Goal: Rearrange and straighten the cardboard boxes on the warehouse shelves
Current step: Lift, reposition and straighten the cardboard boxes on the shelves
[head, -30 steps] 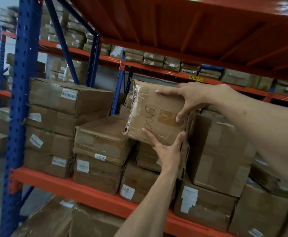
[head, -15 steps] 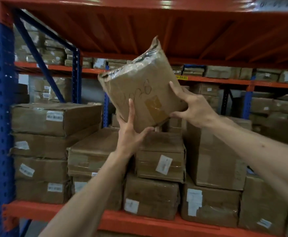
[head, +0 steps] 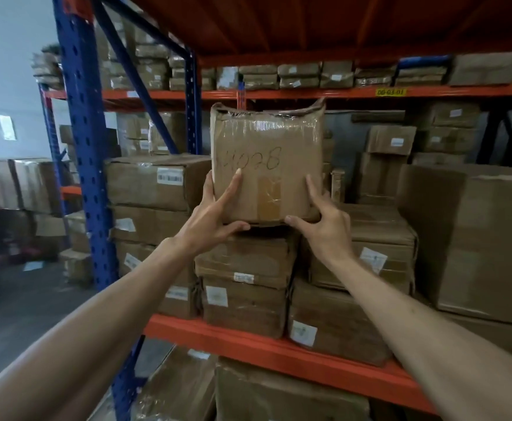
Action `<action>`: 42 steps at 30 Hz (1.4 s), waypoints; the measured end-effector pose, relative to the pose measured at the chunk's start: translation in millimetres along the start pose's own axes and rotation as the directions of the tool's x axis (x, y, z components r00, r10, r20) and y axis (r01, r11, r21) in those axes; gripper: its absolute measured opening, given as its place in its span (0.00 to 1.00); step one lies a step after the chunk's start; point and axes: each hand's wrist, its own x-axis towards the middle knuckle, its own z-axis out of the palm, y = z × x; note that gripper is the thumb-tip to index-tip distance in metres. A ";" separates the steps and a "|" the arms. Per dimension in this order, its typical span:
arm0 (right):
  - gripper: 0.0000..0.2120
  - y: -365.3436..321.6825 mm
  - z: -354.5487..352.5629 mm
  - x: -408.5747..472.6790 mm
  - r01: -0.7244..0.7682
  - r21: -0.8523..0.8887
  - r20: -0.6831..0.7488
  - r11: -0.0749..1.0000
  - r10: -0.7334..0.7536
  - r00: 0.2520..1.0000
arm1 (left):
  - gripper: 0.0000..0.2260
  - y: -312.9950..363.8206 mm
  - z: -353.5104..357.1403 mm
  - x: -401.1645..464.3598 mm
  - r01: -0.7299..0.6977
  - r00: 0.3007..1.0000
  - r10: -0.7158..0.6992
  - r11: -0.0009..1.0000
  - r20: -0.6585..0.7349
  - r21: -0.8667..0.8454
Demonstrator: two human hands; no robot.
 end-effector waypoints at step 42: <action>0.40 23.1 -53.1 -27.6 0.013 -0.764 0.363 0.645 0.413 0.835 | 0.25 30.7 35.9 -3.7 -0.149 0.961 -0.019 0.806 0.277 0.573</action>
